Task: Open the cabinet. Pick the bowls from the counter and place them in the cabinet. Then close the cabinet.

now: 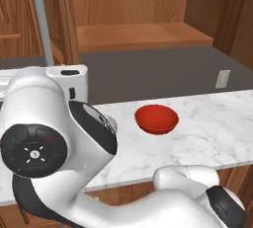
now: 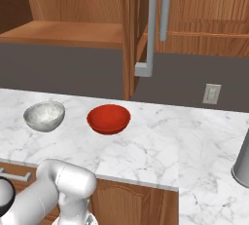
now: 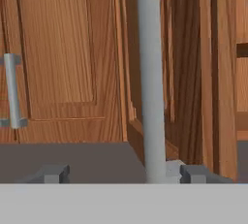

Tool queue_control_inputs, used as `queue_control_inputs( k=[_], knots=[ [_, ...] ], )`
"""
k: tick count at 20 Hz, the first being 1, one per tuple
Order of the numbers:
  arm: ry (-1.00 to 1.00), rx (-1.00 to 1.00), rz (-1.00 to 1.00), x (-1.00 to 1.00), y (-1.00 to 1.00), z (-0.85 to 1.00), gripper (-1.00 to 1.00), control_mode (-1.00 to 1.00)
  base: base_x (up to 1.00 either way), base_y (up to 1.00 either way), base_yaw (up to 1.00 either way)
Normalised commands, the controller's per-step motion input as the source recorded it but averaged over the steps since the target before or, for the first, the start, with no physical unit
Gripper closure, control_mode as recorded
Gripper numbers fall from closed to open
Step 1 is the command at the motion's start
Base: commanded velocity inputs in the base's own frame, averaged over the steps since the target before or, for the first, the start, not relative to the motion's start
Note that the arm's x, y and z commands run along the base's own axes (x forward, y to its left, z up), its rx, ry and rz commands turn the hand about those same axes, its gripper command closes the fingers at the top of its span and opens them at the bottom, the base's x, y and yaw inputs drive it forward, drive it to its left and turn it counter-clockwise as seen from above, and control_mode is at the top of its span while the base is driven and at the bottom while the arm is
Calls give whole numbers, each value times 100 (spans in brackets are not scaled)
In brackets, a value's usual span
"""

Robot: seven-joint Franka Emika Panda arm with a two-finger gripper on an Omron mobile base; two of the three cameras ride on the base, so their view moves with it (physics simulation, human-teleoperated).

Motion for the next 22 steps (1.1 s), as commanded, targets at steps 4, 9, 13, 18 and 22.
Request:
queue_control_inputs(
  k=[4, 9, 13, 18, 22],
  knots=[
    [-6, 19, 5, -74, 3, 5, -100, -100, 0, 0, 0],
    [-5, 28, 12, -3, -98, 15, -100, -100, 0, 0, 0],
    [-8, 27, 20, -1, -100, 14, -100, -100, 0, 0, 0],
    [-3, 26, 29, 0, -100, 0, -100, -100, 0, 0, 0],
    [1, 21, 37, 5, -100, 0, -100, -100, 0, 0, 0]
  ],
)
